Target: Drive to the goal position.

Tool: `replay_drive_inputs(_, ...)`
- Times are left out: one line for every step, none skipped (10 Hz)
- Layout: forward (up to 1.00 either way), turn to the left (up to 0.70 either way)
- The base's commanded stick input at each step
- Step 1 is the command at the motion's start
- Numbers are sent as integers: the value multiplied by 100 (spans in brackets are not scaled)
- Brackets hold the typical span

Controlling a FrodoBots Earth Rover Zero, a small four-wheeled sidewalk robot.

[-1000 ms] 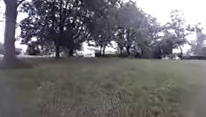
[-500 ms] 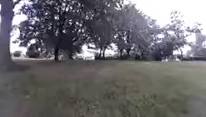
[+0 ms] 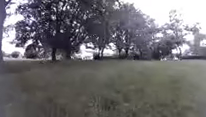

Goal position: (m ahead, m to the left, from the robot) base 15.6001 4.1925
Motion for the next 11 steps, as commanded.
replay_drive_inputs(70, 0)
replay_drive_inputs(70, 0)
replay_drive_inputs(70, 0)
replay_drive_inputs(70, 0)
replay_drive_inputs(70, 0)
replay_drive_inputs(70, 0)
replay_drive_inputs(70, 0)
replay_drive_inputs(70, 0)
replay_drive_inputs(70, 0)
replay_drive_inputs(70, 0)
replay_drive_inputs(70, 0)
